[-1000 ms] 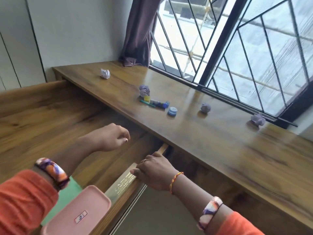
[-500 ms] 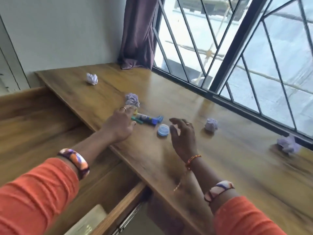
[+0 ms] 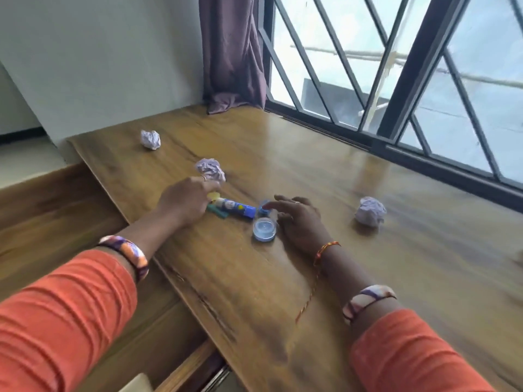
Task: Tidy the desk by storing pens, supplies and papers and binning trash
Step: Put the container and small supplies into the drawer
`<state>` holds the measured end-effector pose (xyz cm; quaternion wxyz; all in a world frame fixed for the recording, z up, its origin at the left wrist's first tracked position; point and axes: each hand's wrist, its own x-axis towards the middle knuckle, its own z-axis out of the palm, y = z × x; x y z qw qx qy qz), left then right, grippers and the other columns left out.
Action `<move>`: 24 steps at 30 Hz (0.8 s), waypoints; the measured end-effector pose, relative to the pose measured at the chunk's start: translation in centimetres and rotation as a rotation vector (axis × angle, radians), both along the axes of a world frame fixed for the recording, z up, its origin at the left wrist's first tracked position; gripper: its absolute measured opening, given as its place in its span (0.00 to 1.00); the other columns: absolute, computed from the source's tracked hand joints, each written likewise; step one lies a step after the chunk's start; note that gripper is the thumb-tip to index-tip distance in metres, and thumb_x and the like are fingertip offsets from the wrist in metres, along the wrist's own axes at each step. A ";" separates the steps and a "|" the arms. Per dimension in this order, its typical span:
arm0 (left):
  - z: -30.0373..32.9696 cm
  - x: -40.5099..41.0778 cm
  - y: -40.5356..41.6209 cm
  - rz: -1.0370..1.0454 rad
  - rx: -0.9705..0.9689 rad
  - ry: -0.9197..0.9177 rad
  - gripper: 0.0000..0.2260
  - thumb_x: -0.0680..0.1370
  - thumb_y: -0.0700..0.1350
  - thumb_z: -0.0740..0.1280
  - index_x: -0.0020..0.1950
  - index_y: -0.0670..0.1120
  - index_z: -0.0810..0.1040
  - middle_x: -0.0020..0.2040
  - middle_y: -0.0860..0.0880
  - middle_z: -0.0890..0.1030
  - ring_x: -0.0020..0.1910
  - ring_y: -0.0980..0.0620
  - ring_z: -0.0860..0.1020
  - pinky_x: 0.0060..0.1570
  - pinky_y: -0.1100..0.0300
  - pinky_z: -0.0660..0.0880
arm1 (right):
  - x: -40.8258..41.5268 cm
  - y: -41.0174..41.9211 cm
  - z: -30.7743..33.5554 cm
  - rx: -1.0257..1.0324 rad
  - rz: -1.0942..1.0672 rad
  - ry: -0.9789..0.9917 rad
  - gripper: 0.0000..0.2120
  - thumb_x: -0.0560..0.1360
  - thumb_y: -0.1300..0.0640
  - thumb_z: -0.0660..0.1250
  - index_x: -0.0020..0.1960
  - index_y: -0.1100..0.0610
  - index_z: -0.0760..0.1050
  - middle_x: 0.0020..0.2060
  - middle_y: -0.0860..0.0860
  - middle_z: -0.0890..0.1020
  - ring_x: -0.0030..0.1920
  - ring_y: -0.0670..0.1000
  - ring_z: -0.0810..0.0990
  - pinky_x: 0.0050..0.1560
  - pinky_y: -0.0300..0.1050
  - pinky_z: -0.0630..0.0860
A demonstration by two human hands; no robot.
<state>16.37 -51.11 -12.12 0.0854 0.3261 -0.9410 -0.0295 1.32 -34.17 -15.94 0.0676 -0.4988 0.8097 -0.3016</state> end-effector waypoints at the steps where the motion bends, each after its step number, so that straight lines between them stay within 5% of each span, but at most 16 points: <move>1: 0.1 0.0 0.0 -0.003 -0.001 0.015 0.15 0.77 0.43 0.63 0.62 0.51 0.75 0.63 0.46 0.76 0.60 0.43 0.75 0.54 0.53 0.74 | 0.0 0.0 -0.1 -0.050 -0.018 -0.041 0.18 0.75 0.63 0.60 0.59 0.45 0.77 0.64 0.47 0.76 0.65 0.53 0.67 0.67 0.49 0.61; 9: -0.2 1.1 0.1 -0.011 0.119 0.177 0.14 0.72 0.36 0.69 0.57 0.42 0.79 0.56 0.41 0.79 0.55 0.44 0.77 0.56 0.58 0.71 | 0.5 0.6 -0.5 -0.262 -0.108 -0.180 0.07 0.69 0.65 0.69 0.43 0.56 0.81 0.42 0.54 0.84 0.49 0.54 0.79 0.54 0.51 0.76; 16: -1.5 2.3 0.2 0.050 0.236 0.405 0.11 0.73 0.33 0.68 0.53 0.41 0.75 0.49 0.44 0.79 0.45 0.52 0.75 0.45 0.64 0.70 | 0.7 0.7 -0.5 -0.273 -0.134 -0.155 0.08 0.69 0.66 0.67 0.44 0.58 0.82 0.42 0.56 0.84 0.49 0.55 0.79 0.54 0.51 0.76; 24: -3.3 1.8 0.3 0.028 0.356 0.630 0.13 0.76 0.36 0.65 0.60 0.43 0.78 0.53 0.45 0.81 0.49 0.55 0.75 0.51 0.64 0.72 | 0.8 0.4 0.1 -0.309 -0.165 -0.217 0.10 0.74 0.64 0.63 0.48 0.57 0.82 0.46 0.55 0.84 0.50 0.52 0.78 0.47 0.39 0.70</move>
